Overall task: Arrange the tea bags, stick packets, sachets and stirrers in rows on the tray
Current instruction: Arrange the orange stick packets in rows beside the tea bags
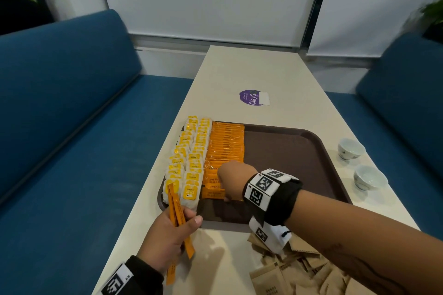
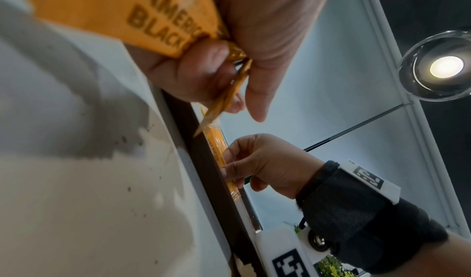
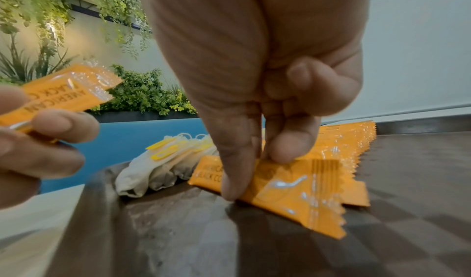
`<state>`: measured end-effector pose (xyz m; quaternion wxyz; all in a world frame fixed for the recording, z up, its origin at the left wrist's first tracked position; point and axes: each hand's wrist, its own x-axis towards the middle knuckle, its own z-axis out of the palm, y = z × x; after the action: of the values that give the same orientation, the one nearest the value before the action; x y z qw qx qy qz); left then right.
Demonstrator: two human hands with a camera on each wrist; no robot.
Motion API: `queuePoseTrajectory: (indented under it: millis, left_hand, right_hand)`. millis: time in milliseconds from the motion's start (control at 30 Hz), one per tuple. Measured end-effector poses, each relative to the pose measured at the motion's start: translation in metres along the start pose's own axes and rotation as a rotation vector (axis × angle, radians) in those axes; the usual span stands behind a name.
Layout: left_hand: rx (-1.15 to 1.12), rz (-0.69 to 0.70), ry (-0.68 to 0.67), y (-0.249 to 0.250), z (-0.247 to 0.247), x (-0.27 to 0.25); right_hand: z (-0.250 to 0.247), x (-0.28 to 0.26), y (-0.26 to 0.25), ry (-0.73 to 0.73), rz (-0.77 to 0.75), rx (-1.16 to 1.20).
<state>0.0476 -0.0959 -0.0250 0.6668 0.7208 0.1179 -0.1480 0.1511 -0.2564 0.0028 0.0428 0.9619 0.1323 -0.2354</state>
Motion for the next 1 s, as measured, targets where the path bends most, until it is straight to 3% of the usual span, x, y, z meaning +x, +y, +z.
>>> queuePoseTrajectory:
  millis: [400, 733, 833, 1000]
  left_hand:
    - [0.029, -0.017, -0.004, 0.002, 0.001, -0.001]
    - [0.107, -0.026, -0.038, 0.006, 0.003, -0.001]
    - [0.317, 0.081, -0.055, 0.012, 0.006, -0.002]
    - [0.929, 0.295, 0.016, 0.044, 0.023, 0.010]
  right_hand:
    - [-0.010, 0.013, 0.000, -0.033, 0.029, 0.027]
    - [-0.018, -0.004, 0.034, 0.101, 0.126, 0.258]
    - [-0.018, -0.014, 0.062, 0.140, 0.122, 0.316]
    - [-0.010, -0.021, 0.063, 0.098, -0.007, 0.190]
